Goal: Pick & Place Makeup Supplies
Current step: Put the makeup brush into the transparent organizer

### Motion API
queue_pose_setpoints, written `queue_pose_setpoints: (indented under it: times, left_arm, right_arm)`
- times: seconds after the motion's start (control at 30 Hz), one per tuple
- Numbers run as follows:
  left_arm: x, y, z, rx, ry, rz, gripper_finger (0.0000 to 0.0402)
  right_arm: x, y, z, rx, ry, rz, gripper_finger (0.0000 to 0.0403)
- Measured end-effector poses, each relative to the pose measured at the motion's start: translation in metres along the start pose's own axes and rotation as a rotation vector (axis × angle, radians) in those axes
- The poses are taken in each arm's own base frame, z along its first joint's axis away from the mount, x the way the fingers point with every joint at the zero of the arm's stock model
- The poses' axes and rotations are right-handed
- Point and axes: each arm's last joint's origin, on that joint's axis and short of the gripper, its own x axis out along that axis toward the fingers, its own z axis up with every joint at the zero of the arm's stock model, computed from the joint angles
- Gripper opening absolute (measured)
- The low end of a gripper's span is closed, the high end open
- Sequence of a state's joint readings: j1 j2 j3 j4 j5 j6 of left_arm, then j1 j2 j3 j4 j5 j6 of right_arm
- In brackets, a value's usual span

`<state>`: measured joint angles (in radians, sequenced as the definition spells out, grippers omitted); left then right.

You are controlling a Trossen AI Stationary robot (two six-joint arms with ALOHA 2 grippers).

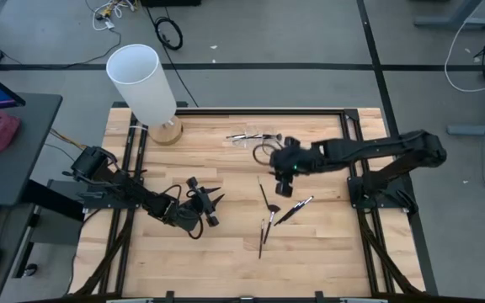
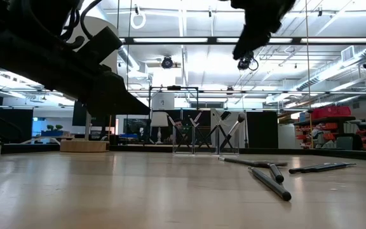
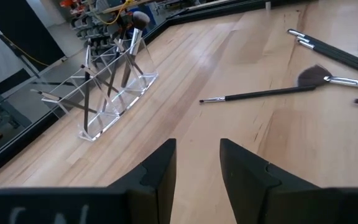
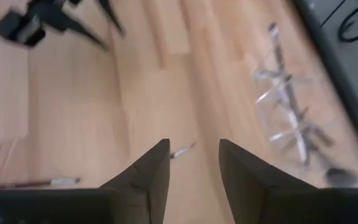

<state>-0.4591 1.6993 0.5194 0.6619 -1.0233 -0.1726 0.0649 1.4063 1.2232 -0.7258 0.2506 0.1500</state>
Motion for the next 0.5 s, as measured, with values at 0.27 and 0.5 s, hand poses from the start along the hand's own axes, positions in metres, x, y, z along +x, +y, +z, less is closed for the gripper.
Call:
queue_pose_setpoints:
  times: [0.27,0.5]
  left_arm:
    - [0.0,0.0,0.0,0.0,0.0,0.0,0.0126]
    - [0.0,0.0,0.0,0.0,0.0,0.0,0.0126]
  right_arm:
    - [0.018,0.012,-0.026,0.005,0.063,0.009,0.0141]
    - [0.025,0.012,-0.035,0.01,0.049,0.011,0.0141]
